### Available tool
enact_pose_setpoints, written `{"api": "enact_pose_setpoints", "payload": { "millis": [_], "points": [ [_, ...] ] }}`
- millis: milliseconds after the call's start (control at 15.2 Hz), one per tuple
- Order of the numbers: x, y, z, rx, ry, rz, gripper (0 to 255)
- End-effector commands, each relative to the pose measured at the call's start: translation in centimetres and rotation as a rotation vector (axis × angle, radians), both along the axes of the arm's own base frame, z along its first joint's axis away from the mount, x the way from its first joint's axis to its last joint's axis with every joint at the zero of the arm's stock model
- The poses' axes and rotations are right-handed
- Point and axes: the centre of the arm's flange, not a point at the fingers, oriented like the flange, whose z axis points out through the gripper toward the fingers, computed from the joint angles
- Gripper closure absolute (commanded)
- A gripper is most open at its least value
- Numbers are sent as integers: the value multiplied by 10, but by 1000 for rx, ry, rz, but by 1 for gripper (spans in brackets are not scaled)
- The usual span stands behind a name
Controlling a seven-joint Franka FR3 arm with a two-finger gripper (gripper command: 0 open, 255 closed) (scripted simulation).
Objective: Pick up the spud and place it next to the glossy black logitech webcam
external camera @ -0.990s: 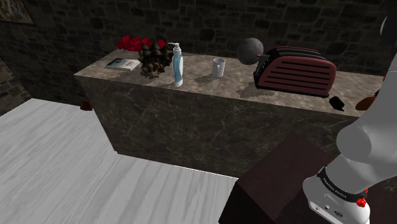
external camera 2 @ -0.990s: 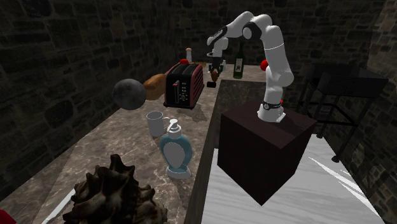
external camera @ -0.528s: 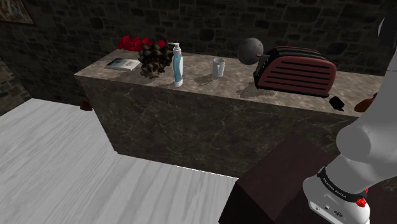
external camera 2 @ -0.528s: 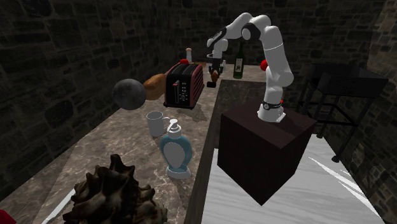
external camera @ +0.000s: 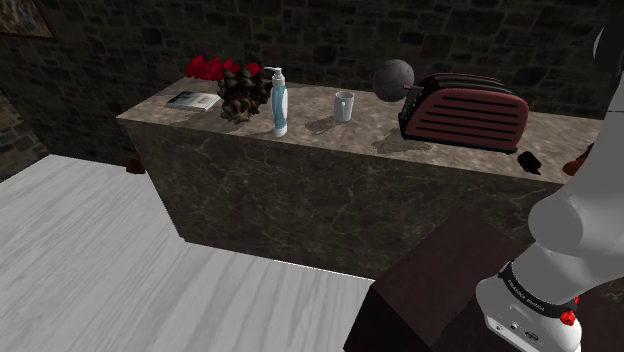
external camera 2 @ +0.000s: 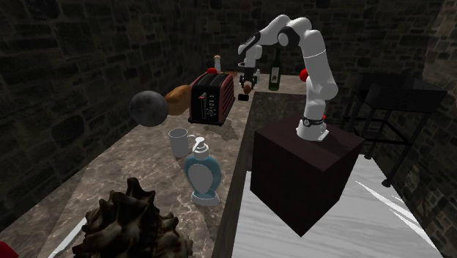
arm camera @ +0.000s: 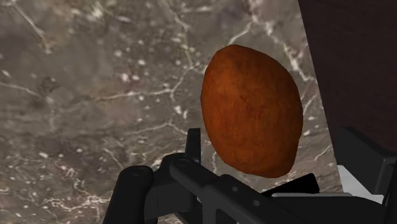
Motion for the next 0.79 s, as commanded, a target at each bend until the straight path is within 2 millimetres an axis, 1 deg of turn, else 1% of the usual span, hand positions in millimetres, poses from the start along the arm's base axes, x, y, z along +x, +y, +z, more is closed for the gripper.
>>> {"api": "enact_pose_setpoints", "payload": {
  "millis": [0,198,726],
  "points": [
    [-3,-2,12,0,0,0,0],
    [-11,-9,48,0,0,0,0],
    [-11,-9,48,0,0,0,0]
  ]
}}
